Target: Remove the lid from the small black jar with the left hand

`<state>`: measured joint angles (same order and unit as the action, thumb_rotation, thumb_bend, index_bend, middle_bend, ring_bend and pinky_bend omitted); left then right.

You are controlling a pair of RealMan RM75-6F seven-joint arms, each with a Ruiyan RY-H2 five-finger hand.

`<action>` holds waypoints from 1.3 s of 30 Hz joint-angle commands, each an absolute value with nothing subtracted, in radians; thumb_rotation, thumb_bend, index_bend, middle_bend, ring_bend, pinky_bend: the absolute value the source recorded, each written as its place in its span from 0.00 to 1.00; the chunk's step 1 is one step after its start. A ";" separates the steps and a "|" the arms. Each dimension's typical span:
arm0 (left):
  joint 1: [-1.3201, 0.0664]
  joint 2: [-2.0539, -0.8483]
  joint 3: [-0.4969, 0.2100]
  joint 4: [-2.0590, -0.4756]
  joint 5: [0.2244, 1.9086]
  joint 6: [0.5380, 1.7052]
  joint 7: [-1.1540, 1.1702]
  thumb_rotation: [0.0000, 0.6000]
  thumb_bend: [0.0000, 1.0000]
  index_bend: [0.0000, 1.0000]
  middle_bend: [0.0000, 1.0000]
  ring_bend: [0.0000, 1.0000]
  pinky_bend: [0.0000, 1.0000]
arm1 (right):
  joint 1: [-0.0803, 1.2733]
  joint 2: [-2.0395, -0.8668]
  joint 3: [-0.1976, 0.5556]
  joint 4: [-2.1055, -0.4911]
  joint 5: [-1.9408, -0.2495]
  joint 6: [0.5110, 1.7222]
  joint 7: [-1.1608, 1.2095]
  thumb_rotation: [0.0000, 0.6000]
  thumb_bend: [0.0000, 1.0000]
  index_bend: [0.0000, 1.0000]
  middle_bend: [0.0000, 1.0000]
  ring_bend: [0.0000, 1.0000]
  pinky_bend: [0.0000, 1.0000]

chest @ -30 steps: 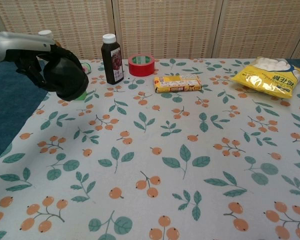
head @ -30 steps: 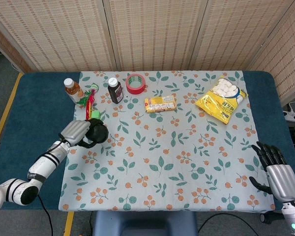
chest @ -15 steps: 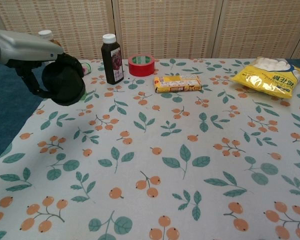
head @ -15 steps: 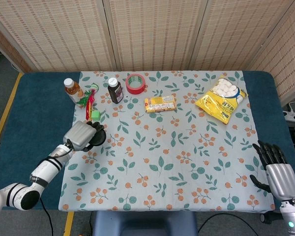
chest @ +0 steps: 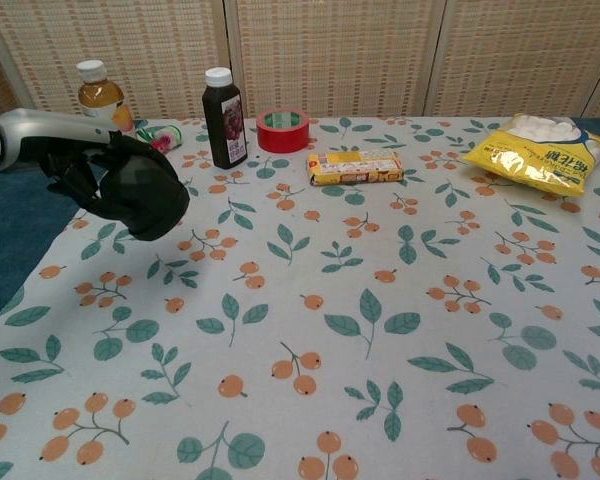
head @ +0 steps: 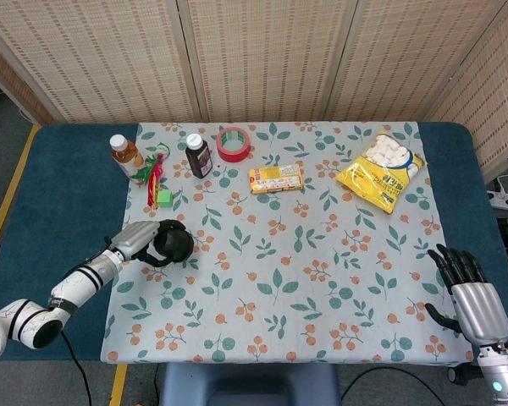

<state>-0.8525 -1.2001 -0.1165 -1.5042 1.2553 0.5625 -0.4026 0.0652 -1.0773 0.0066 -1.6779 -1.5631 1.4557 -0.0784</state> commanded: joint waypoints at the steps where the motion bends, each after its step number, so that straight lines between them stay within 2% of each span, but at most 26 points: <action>1: -0.842 -1.248 -0.078 -1.437 1.326 0.534 -0.322 1.00 0.78 0.73 0.78 0.66 0.92 | 0.064 -1.078 0.009 -1.677 -1.559 1.460 -0.085 1.00 0.15 0.00 0.00 0.00 0.00; 9: -0.848 -1.248 -0.049 -1.468 1.270 0.546 -0.149 1.00 0.77 0.71 0.77 0.66 0.90 | 0.060 -1.097 0.022 -1.671 -1.541 1.471 -0.127 1.00 0.15 0.00 0.00 0.00 0.00; 11: -0.854 -1.251 -0.040 -1.462 1.249 0.538 -0.109 1.00 0.74 0.67 0.75 0.65 0.88 | 0.062 -1.090 0.013 -1.675 -1.552 1.462 -0.112 1.00 0.15 0.00 0.00 0.00 0.00; 14: -0.862 -1.265 -0.027 -1.446 1.211 0.526 -0.057 1.00 0.69 0.55 0.70 0.62 0.84 | 0.063 -1.082 0.008 -1.679 -1.557 1.456 -0.099 1.00 0.15 0.00 0.00 0.00 0.00; 17: -0.866 -1.274 -0.019 -1.436 1.173 0.529 -0.011 1.00 0.62 0.37 0.55 0.52 0.75 | 0.064 -1.078 0.007 -1.679 -1.561 1.457 -0.089 1.00 0.15 0.00 0.00 0.00 0.00; 18: -0.866 -1.275 -0.017 -1.434 1.163 0.534 0.005 1.00 0.58 0.25 0.44 0.43 0.70 | 0.064 -1.078 0.007 -1.679 -1.561 1.457 -0.088 1.00 0.15 0.00 0.00 0.00 0.00; 20: -0.869 -1.272 -0.013 -1.443 1.130 0.538 0.033 1.00 0.53 0.08 0.26 0.27 0.62 | 0.064 -1.080 0.008 -1.676 -1.565 1.460 -0.083 1.00 0.15 0.00 0.00 0.00 0.00; 22: -0.874 -1.263 -0.011 -1.461 1.098 0.520 0.036 1.00 0.50 0.00 0.08 0.14 0.54 | 0.065 -1.084 0.009 -1.669 -1.574 1.468 -0.071 1.00 0.15 0.00 0.00 0.00 0.00; 24: -0.883 -1.253 -0.011 -1.476 1.075 0.502 0.036 1.00 0.49 0.00 0.00 0.04 0.46 | 0.064 -1.089 0.010 -1.659 -1.583 1.478 -0.059 1.00 0.15 0.00 0.00 0.00 0.00; 26: -0.886 -1.255 -0.007 -1.478 1.068 0.509 0.052 1.00 0.48 0.00 0.00 0.00 0.41 | 0.062 -1.090 0.011 -1.654 -1.583 1.481 -0.055 1.00 0.15 0.00 0.00 0.00 0.00; 34: -0.882 -1.273 0.008 -1.501 1.056 0.575 0.125 1.00 0.45 0.00 0.00 0.00 0.28 | 0.062 -1.082 0.008 -1.659 -1.580 1.476 -0.048 1.00 0.15 0.00 0.00 0.00 0.00; 39: -0.885 -1.268 0.015 -1.533 1.043 0.600 0.168 1.00 0.42 0.00 0.00 0.00 0.24 | 0.062 -1.080 0.009 -1.659 -1.578 1.476 -0.043 1.00 0.15 0.00 0.00 0.00 0.00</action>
<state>-0.8834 -1.2692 0.0113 -1.5239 1.0484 0.5921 0.1543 0.0623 -1.0800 0.0094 -1.6591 -1.5784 1.4764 -0.0435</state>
